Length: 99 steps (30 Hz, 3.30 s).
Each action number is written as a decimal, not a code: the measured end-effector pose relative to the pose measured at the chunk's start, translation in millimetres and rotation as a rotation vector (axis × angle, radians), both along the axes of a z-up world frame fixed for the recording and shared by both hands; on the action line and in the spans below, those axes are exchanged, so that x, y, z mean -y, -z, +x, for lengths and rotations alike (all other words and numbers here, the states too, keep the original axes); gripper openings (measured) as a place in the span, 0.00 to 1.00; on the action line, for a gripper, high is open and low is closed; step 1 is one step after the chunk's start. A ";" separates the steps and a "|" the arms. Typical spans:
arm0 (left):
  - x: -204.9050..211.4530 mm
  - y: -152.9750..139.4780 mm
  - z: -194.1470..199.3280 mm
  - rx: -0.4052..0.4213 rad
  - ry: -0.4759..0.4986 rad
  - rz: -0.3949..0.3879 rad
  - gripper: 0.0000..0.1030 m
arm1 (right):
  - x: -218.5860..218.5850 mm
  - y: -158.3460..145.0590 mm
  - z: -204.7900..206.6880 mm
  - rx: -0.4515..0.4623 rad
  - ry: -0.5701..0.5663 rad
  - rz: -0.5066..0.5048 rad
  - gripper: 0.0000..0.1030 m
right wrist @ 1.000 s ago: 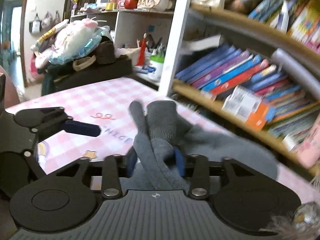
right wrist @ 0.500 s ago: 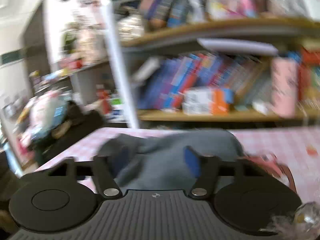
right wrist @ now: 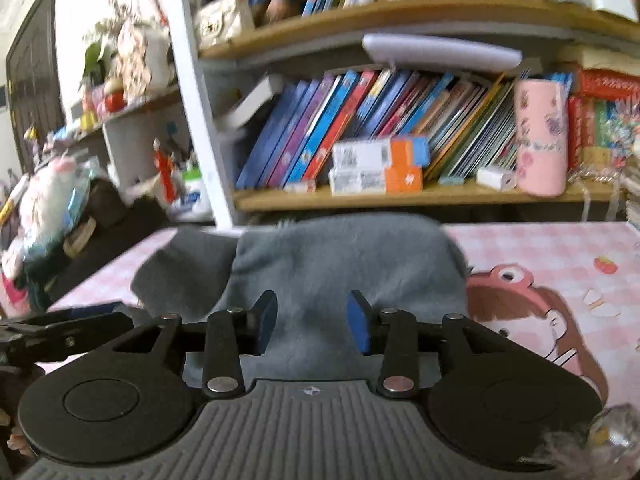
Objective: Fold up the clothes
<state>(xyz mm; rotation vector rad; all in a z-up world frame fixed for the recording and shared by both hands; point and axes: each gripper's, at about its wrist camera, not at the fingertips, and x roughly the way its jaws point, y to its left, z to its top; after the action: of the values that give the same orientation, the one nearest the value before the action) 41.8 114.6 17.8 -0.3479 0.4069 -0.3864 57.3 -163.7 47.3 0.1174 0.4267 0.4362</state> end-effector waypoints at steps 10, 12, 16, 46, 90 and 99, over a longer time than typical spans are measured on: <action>-4.2 -11.1 36.0 -0.083 -0.090 -0.107 1.00 | -4.8 -10.1 46.7 0.002 0.039 -0.094 0.19; -0.3 -11.9 42.7 -0.088 -0.099 -0.099 1.00 | -12.2 -6.7 64.6 -0.023 0.032 -0.149 0.18; 4.9 -8.4 55.7 -0.114 -0.130 -0.084 1.00 | -31.2 11.6 92.7 -0.048 -0.011 -0.326 0.17; 1.0 18.6 74.6 -0.145 -0.041 -0.329 0.18 | 54.9 29.4 54.2 -0.090 0.060 0.112 0.68; 32.4 38.9 59.4 -0.233 0.078 -0.186 0.82 | 61.6 37.6 39.7 -0.192 -0.048 0.171 0.42; 28.0 38.7 61.0 -0.227 0.059 -0.186 0.79 | 66.9 41.8 47.3 -0.227 -0.036 0.223 0.53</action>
<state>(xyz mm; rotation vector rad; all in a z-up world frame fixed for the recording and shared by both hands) 102.9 86.6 -20.9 -0.5653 0.6061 -0.4453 104.5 -230.6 5.6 0.3787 0.6035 0.5077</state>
